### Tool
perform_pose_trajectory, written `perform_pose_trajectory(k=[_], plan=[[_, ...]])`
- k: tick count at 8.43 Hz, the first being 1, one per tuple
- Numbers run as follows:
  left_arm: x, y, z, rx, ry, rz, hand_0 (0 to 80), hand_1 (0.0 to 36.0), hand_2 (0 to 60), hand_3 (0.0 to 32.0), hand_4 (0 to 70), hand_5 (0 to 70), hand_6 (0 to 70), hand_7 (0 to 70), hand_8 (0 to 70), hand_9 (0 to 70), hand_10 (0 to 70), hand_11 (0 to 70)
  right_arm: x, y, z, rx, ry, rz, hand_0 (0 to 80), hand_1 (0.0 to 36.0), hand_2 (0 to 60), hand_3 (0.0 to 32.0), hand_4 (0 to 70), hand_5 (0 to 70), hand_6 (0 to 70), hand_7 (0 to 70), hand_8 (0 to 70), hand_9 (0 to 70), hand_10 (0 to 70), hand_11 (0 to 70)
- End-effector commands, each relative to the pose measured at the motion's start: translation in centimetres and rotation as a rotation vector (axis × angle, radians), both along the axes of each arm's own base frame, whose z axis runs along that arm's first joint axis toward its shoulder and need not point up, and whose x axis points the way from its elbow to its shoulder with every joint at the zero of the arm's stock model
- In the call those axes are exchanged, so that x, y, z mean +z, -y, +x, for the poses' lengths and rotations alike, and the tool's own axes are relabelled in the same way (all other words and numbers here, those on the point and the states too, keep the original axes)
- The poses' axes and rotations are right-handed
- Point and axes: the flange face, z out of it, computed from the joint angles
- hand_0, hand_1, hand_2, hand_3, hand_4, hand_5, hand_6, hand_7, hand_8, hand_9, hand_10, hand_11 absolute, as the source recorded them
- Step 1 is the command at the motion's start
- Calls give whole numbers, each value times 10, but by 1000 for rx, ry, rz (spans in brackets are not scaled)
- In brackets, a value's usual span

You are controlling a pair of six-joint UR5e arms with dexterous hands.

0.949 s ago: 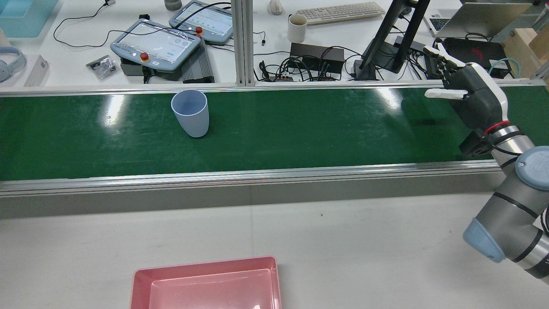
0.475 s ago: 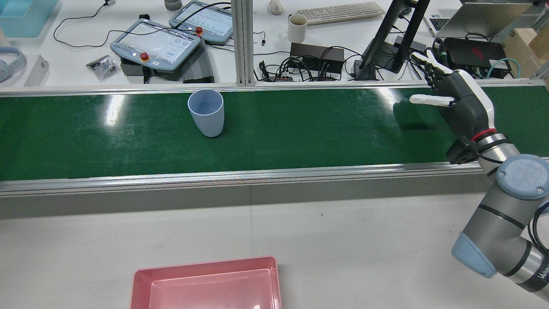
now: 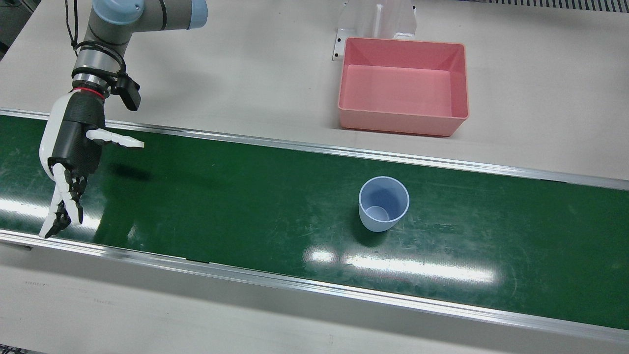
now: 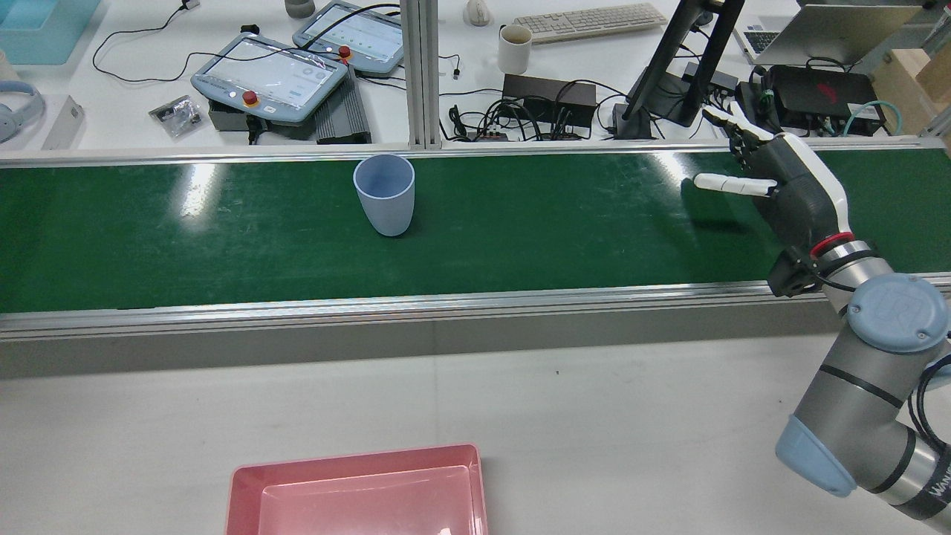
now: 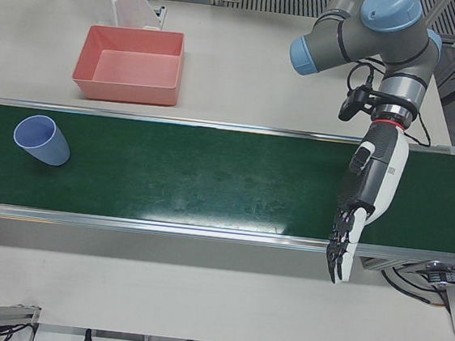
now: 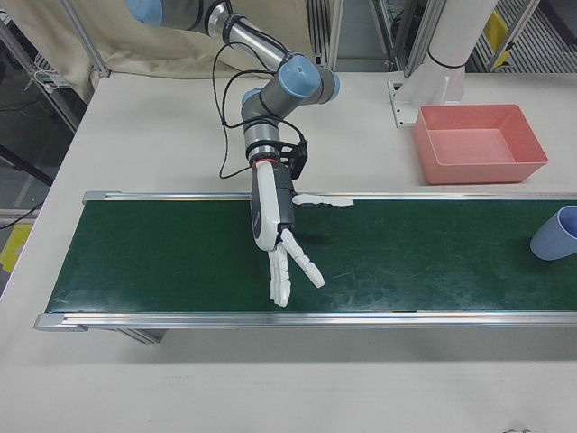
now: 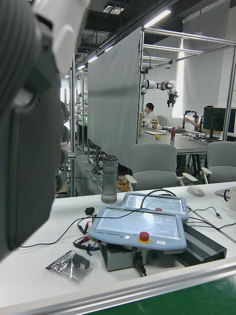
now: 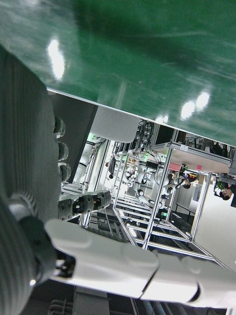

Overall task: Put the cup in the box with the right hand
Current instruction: 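Move the right hand down over the belt ahead of the cup, then hold the open right hand in the cup's path on the belt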

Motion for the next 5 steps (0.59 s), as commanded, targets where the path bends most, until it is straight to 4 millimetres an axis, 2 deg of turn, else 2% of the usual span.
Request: perform_pose_trajectory(k=[1, 5], plan=[[0, 0, 1, 1, 0, 0, 0, 0, 0, 0, 0, 0, 0, 0, 0, 0, 0, 0, -10, -2, -20, -31, -10, 13, 502, 182, 54, 0, 0, 50, 11, 0, 0, 0, 0, 0], [0, 0, 0, 0, 0, 0, 0, 0, 0, 0, 0, 0, 0, 0, 0, 0, 0, 0, -10, -3, -19, -31, -6, 12, 503, 173, 28, 0, 0, 49, 9, 0, 0, 0, 0, 0]])
